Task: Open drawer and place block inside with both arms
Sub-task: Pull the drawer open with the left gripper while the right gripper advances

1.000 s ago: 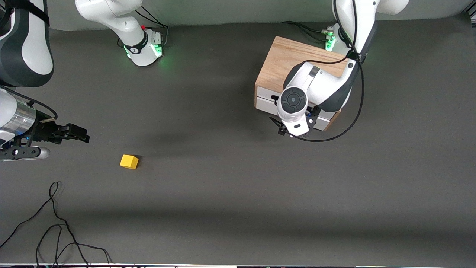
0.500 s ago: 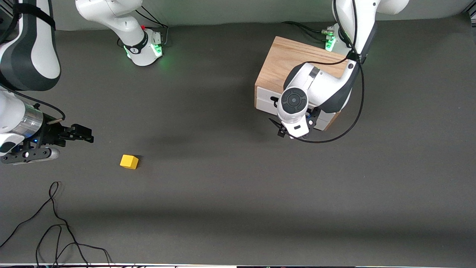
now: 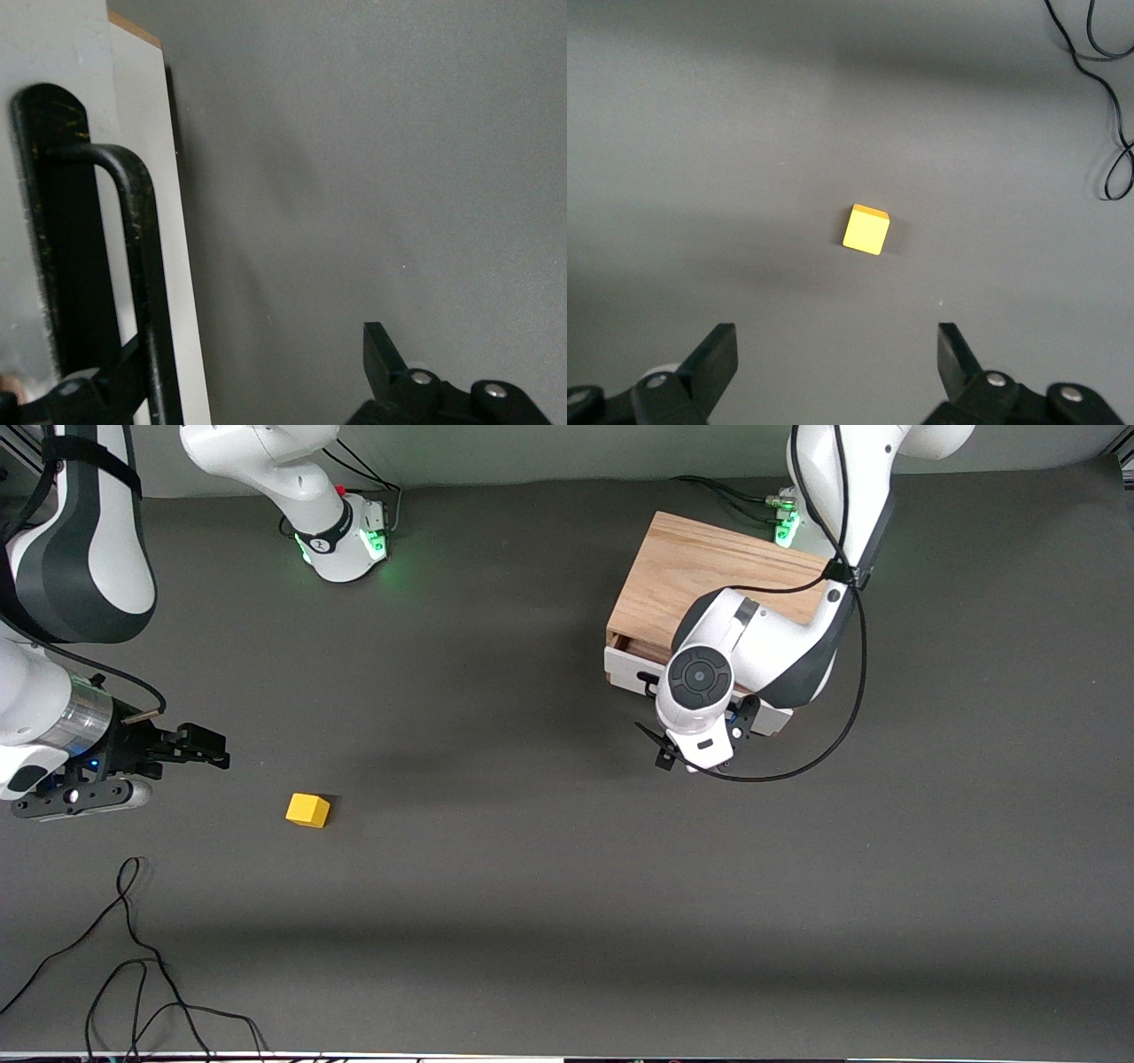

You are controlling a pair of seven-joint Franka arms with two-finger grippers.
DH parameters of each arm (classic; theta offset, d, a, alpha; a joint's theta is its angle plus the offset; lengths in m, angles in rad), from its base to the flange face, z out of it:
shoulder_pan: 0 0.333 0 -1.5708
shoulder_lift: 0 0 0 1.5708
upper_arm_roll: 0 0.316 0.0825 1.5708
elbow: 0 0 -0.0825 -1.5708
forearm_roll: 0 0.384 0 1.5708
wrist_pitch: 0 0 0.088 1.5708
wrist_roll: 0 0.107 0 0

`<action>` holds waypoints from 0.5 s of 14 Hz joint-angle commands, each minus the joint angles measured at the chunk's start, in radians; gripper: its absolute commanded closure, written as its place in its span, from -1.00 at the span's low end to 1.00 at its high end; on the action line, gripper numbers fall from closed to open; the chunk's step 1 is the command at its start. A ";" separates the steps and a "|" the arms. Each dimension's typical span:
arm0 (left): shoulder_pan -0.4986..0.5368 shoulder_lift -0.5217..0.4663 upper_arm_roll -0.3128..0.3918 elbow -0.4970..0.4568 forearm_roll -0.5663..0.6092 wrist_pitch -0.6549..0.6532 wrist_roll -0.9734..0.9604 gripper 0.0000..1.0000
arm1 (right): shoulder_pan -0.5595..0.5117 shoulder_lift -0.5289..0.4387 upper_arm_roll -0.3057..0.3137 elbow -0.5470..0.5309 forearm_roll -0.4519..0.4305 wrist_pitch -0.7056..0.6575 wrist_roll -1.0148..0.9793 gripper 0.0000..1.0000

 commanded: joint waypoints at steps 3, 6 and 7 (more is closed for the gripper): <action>-0.003 0.087 0.003 0.114 0.005 0.069 -0.001 -1.00 | 0.020 0.010 -0.001 0.020 -0.011 0.014 0.038 -1.00; -0.001 0.133 0.004 0.182 0.005 0.069 -0.001 -1.00 | 0.023 0.018 -0.001 0.020 -0.011 0.014 0.038 -1.00; -0.001 0.145 0.004 0.200 0.006 0.070 0.001 -1.00 | 0.023 0.019 -0.002 0.020 -0.011 0.014 0.038 -1.00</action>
